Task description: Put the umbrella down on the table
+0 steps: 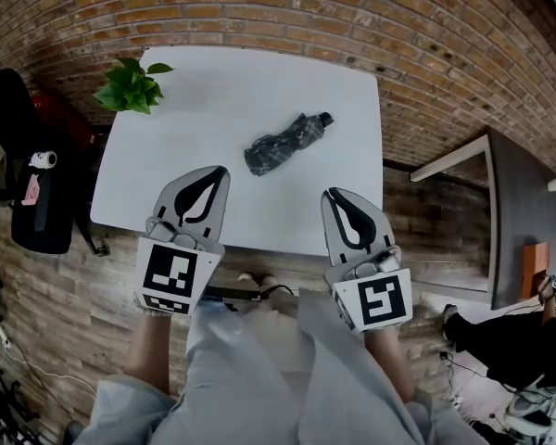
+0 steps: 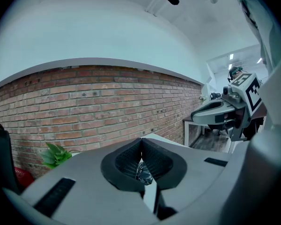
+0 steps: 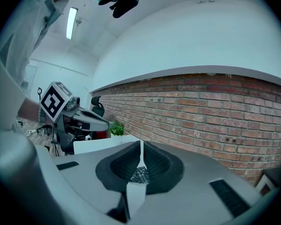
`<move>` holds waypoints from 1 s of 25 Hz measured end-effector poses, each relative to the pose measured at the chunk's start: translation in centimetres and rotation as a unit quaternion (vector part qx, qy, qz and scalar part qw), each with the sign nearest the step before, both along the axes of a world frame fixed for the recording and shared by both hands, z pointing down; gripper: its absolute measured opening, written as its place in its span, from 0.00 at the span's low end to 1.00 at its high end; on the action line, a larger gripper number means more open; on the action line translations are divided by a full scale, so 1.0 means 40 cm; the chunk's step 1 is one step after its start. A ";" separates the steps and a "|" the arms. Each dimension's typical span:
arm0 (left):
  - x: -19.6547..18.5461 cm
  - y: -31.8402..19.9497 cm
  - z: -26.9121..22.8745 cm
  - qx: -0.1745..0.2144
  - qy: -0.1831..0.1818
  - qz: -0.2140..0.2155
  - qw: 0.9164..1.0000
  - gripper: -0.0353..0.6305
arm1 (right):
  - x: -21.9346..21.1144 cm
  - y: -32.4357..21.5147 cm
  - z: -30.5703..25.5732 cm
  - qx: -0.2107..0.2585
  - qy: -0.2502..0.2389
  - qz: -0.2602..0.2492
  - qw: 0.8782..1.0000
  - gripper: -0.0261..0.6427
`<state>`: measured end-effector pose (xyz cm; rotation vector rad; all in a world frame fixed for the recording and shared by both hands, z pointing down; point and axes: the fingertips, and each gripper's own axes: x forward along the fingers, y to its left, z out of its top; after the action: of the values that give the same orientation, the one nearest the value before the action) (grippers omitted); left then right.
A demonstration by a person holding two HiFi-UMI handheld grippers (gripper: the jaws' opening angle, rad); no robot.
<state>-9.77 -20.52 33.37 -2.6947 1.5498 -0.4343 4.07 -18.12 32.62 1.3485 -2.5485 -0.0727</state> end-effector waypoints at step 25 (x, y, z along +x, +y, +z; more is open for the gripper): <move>0.032 -0.007 0.007 -0.002 -0.006 0.010 1.000 0.08 | 0.009 -0.011 -0.005 0.007 -0.012 0.003 1.000 0.11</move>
<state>-8.50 -20.81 33.67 -2.7040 1.5189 -0.4517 4.43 -18.56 32.44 1.3710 -2.5679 -0.0747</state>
